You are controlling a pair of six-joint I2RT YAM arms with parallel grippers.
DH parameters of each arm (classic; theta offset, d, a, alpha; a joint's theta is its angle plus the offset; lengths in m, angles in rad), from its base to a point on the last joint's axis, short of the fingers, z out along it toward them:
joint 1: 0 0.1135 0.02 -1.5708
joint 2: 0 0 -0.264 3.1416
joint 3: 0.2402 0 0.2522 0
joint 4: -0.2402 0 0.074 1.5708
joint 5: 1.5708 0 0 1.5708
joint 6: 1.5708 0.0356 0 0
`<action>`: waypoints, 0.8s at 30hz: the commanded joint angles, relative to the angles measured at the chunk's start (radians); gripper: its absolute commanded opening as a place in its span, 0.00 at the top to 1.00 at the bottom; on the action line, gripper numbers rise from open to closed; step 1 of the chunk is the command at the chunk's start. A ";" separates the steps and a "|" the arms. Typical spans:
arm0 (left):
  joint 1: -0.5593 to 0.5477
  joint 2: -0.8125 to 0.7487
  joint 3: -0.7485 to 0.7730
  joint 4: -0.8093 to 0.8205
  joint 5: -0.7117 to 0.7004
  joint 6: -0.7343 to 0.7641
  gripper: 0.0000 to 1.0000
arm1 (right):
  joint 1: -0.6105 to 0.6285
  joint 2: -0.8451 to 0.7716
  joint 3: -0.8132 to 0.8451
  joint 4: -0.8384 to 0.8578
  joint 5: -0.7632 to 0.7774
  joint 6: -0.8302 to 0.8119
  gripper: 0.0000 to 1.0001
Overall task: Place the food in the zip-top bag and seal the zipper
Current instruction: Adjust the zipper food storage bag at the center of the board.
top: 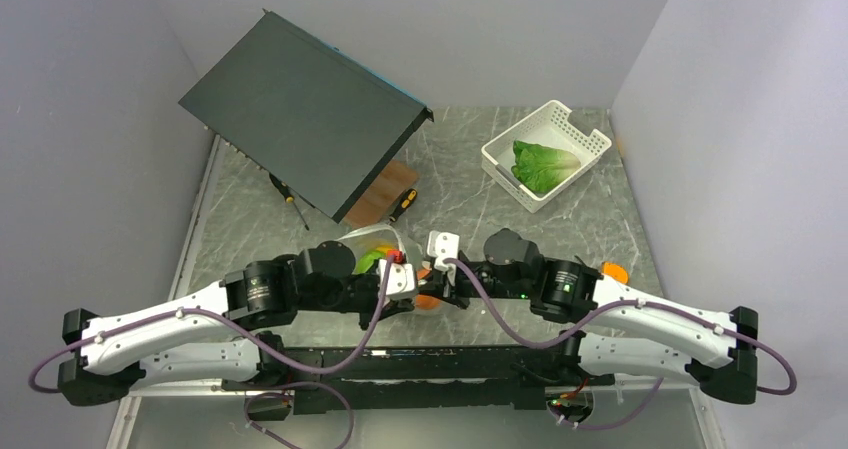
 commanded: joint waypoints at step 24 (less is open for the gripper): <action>-0.163 -0.048 -0.013 0.123 -0.494 -0.332 1.00 | -0.180 0.025 -0.099 0.254 -0.039 0.159 0.52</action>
